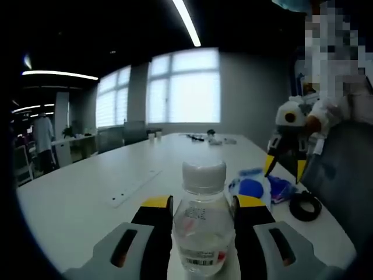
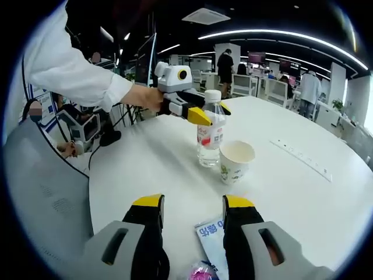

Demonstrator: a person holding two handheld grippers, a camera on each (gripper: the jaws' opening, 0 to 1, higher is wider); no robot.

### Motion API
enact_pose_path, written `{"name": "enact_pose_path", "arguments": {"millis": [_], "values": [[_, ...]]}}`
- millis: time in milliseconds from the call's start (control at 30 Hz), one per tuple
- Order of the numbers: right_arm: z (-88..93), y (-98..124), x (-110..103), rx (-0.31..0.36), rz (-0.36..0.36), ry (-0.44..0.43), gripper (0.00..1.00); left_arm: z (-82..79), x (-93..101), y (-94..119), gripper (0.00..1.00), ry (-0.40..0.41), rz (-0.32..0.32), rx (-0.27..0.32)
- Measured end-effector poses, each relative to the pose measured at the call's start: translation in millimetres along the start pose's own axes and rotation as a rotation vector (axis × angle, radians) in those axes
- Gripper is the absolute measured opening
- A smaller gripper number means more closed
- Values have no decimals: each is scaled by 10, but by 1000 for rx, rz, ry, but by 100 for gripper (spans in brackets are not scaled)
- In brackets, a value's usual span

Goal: Arrange the tabletop items into an orderly group along one side of the table until the central work area is clear of visible clutter.

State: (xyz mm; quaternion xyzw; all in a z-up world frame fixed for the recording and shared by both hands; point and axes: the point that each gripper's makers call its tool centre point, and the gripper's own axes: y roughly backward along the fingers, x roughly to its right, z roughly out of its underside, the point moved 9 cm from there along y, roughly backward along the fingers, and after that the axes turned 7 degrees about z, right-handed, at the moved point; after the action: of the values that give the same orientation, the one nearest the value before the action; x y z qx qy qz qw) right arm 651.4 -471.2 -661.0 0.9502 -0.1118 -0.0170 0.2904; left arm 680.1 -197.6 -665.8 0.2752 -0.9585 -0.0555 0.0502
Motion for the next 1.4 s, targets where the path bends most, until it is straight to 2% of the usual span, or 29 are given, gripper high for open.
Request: {"name": "enact_pose_path", "arguments": {"millis": [33, 133, 333, 400, 500, 567, 733, 933, 1000, 1100, 1233, 1300, 1400], "values": [[-1, -2, -2, 1, 0, -2, 37, -8, 14, 0, 37, 35, 4, 17], [-3, -4, -5, 3, -2, -7, 37, -38, -9, 34, 38, 15, -21, 25], [12, -5, -20, -3, -6, -18, 37, -131, -75, 115, 48, 36, -69, 92], [14, 1, -23, 1, -7, -32, 37, -113, -90, 130, 50, 39, -75, 83], [13, 3, -17, 7, -9, -56, 37, -87, -37, 131, 54, 39, -74, 39], [8, 4, -10, 13, -9, -71, 37, -74, -8, 142, 63, 54, -86, 29], [-27, 61, -36, 34, -13, -103, 38, -131, 97, 175, 72, 73, -100, 35], [-136, 168, -72, 59, -18, -114, 39, -256, 162, 224, 75, 72, -124, 19], [-250, 243, -78, 100, -23, -138, 39, -290, 197, 247, 75, 75, -137, 15], [-328, 323, -87, 117, -13, -126, 40, -319, 296, 281, 77, 75, -154, -5], [-373, 434, -127, 131, -7, -132, 40, -335, 457, 332, 77, 102, -142, 4], [-389, 496, -169, 142, -9, -143, 40, -340, 537, 368, 77, 101, -157, -11], [-406, 572, -231, 142, -9, -132, 41, -361, 608, 439, 79, 117, -187, 4]]}}
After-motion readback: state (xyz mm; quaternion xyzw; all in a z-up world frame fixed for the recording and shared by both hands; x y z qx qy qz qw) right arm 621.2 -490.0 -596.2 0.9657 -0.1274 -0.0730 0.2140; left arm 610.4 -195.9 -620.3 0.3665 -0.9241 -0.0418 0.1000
